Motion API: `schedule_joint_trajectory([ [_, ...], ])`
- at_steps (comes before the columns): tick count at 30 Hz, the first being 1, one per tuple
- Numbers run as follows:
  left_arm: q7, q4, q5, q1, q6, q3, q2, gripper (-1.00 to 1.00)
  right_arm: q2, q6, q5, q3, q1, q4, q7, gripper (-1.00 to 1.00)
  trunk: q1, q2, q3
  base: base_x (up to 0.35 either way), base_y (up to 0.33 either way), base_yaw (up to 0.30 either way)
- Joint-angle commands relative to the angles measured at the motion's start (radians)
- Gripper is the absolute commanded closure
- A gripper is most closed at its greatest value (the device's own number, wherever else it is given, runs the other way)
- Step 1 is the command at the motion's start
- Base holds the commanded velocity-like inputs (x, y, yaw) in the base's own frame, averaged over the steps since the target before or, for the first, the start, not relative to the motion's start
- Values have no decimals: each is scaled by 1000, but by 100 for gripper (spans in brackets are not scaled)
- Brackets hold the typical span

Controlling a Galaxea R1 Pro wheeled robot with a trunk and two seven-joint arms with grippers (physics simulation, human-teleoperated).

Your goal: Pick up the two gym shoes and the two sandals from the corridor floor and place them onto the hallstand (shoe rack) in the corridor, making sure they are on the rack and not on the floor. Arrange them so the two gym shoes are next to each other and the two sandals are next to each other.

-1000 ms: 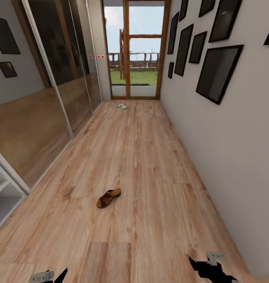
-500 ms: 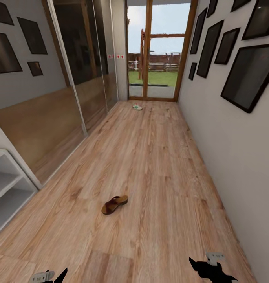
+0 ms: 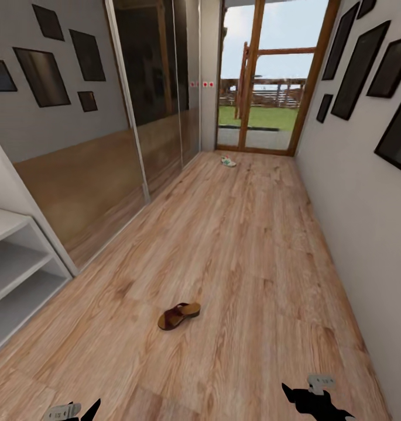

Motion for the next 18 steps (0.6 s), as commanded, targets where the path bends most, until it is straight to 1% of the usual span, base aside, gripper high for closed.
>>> schedule_joint_trajectory([
  [1,-9,1,8,-1,2,2,0,-100,0,1,-10,-7,0,1,10,-100,0,0,-1,240,-175,277],
  [18,-9,1,8,-1,2,2,0,-100,0,1,-10,-6,0,1,10,-100,0,0,-1,240,-175,277],
])
